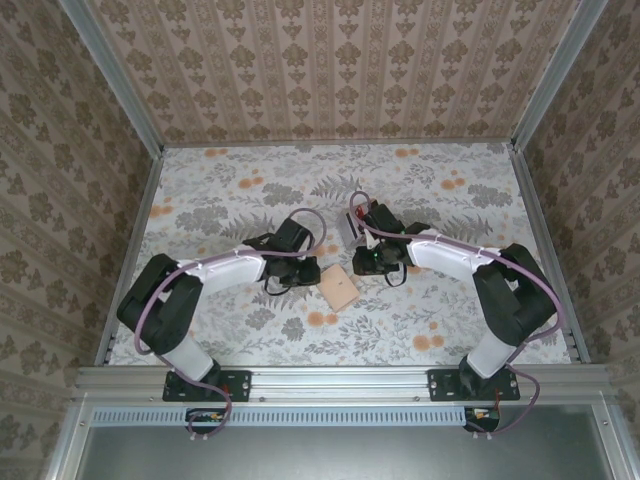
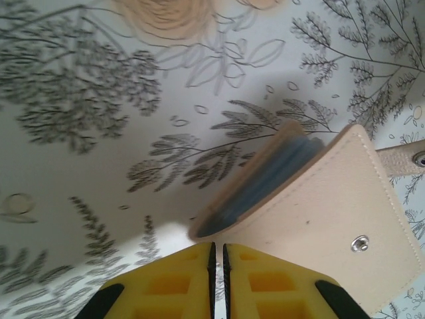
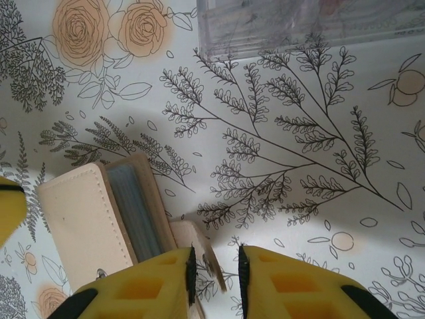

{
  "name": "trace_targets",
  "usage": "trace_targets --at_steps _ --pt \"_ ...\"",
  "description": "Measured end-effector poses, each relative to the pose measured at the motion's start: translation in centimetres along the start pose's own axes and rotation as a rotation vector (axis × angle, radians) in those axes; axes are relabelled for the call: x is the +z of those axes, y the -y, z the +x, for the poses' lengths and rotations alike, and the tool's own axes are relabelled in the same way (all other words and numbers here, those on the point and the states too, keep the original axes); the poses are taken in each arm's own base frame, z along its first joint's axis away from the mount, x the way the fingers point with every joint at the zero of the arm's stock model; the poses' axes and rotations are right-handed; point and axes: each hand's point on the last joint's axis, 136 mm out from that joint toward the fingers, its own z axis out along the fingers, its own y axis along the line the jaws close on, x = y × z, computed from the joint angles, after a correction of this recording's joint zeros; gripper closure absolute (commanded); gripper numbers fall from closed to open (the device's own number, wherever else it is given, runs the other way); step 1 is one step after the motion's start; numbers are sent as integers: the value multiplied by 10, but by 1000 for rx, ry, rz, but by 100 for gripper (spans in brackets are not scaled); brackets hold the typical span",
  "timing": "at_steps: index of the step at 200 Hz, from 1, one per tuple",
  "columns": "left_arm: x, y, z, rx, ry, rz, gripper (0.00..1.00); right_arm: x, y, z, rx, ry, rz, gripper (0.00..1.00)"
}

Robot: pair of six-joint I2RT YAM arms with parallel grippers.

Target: Put the credit cards into the card holder

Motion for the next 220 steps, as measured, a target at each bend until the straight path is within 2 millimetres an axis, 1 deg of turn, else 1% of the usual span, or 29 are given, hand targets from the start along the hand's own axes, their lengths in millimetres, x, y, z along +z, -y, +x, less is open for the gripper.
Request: trace_targets --at_steps 21,68,148,190,220 --pt "5 5 2 9 -13 -1 86 2 0 0 -3 -7 -11 77" --pt "7 8 0 13 -15 0 86 2 0 1 -10 -12 -18 82" --pt "7 7 -1 11 -17 -7 86 4 1 3 -8 -26 -25 82" --pt "7 7 -1 11 -15 -10 86 6 7 9 3 -42 -13 82" --pt "7 6 -1 11 -15 -12 86 7 9 12 6 -51 -10 90"
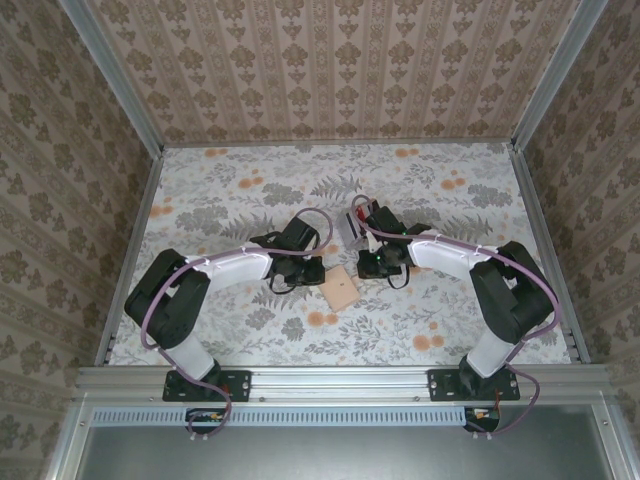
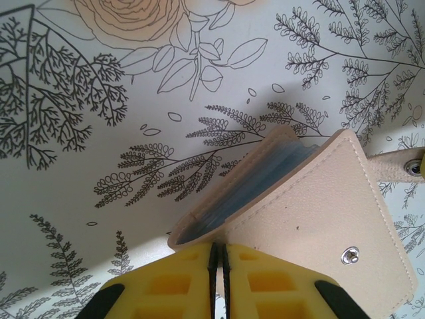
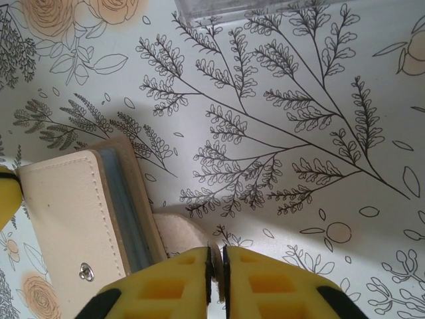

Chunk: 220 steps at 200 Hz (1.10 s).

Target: Put the credit cards into the card holder

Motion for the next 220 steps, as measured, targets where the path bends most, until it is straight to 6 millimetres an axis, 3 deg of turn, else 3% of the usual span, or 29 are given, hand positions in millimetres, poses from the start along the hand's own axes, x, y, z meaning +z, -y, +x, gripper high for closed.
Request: trace_targets --at_steps 28,70,122,158,220 --pt "0 -1 0 -1 -1 -3 86 -2 -1 1 0 2 -5 97" --pt "-2 -3 -1 -3 -1 -25 85 -13 -12 0 2 16 -61 99" --pt "7 10 -25 11 7 -2 85 -31 -33 2 59 48 -179 98" --pt "15 17 -30 20 -8 16 85 -29 -47 10 65 30 -205 98" --pt "6 24 -36 41 10 27 84 -27 -59 19 33 11 -214 98"
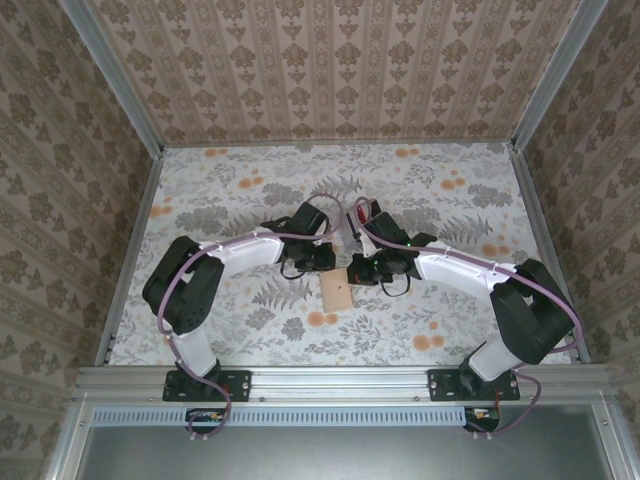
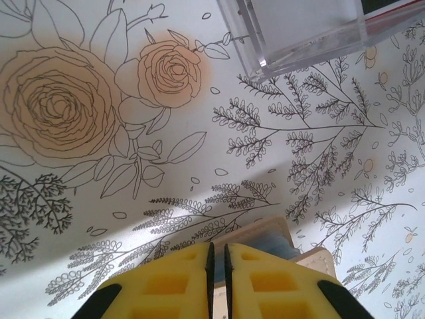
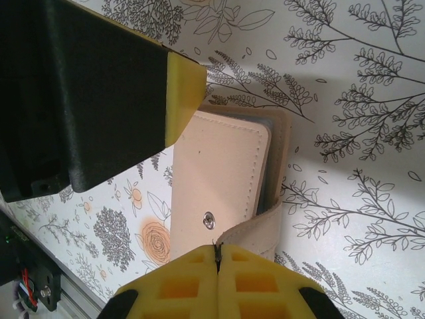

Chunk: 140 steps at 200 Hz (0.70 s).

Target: Put the credit cards into the card holder

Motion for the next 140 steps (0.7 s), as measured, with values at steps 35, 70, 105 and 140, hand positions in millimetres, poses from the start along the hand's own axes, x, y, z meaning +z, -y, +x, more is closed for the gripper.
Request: trace_targets --at_steps 35,70,105,140 --pt "-21 3 2 10 40 8 82 1 0 1 -3 -2 5 98" --pt "-37 -8 18 3 60 -2 80 3 1 0 -4 -14 30 98" --pt "-31 -21 38 -23 27 -20 80 2 1 -2 -19 -26 71 98" --pt "-21 -15 46 -15 9 -10 81 1 0 -6 -42 -29 95 98"
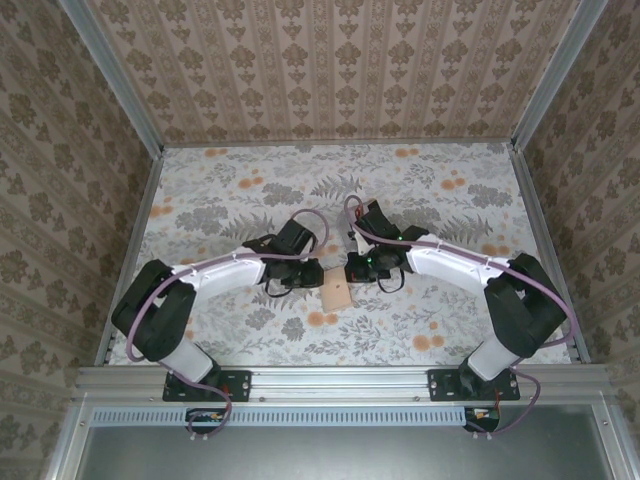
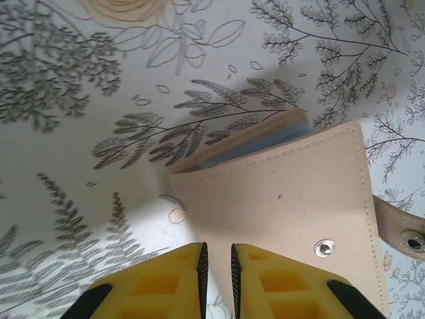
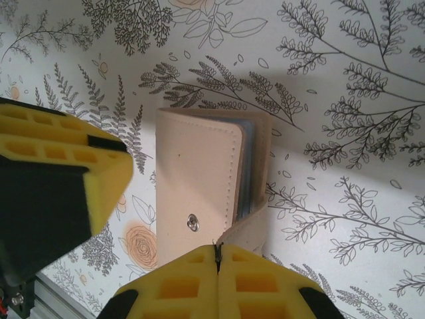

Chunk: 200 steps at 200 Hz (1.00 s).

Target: Put the credit cards into the card holder

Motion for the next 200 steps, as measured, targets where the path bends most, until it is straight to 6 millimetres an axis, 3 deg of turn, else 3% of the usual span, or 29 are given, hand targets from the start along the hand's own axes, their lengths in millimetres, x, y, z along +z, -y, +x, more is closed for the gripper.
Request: trace_targets --at_steps 102,200 --pt "17 3 1 -18 -18 22 81 29 3 11 -44 -112 67 99" --pt "19 4 0 -27 -18 29 82 35 -4 13 -43 -131 31 99"
